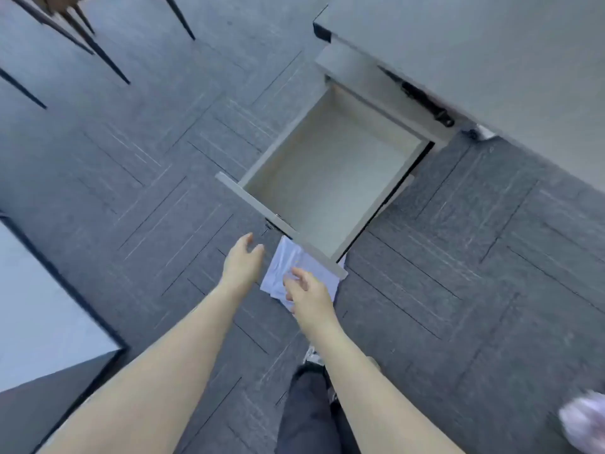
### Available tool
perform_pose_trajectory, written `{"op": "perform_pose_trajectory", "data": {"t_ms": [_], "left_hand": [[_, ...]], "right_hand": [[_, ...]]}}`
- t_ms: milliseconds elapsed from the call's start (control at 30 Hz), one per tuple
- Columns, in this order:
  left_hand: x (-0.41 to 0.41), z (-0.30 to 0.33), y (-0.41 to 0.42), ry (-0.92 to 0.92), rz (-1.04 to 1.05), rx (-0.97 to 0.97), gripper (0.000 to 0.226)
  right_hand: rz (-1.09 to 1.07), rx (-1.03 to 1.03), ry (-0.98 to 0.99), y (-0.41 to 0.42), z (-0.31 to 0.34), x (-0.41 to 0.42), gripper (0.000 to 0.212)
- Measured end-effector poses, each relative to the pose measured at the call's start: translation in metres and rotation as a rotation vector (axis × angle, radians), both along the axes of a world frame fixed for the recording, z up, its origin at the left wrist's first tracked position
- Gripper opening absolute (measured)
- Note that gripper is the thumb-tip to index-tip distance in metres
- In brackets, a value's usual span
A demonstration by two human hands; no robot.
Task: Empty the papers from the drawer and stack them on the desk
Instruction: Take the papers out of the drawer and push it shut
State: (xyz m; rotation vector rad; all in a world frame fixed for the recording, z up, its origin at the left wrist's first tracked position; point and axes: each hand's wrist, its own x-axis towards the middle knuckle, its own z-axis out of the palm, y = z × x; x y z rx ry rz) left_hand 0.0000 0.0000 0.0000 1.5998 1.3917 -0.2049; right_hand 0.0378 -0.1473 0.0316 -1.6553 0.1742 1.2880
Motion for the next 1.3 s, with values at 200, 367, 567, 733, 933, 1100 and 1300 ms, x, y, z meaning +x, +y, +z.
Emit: {"op": "perform_pose_trajectory", "data": {"t_ms": [200, 367, 567, 733, 933, 1100, 1300], "left_hand": [[0.027, -0.041, 0.008, -0.104, 0.138, -0.136, 0.058], [0.048, -0.055, 0.012, -0.076, 0.041, 0.048, 0.051], [0.1, -0.058, 0.012, 0.008, -0.153, 0.295, 0.03], [0.161, -0.057, 0.012, 0.04, -0.238, 0.403, 0.03], [0.241, -0.064, 0.009, 0.126, -0.342, 0.523, 0.031], [0.3, -0.074, 0.012, 0.127, -0.423, 0.634, 0.033], [0.346, -0.083, 0.011, 0.07, -0.453, 0.721, 0.038]], "right_hand": [[-0.375, 0.0, 0.341, 0.012, -0.038, 0.017, 0.049], [-0.522, 0.03, 0.369, 0.017, -0.046, 0.043, 0.024], [-0.537, 0.055, 0.328, 0.014, -0.055, 0.093, 0.034], [-0.523, 0.084, 0.299, 0.009, -0.06, 0.157, 0.038], [-0.423, 0.096, 0.199, 0.006, -0.07, 0.232, 0.045], [-0.433, 0.104, 0.123, 0.005, -0.076, 0.287, 0.045], [-0.425, 0.12, 0.065, 0.003, -0.079, 0.335, 0.022]]}}
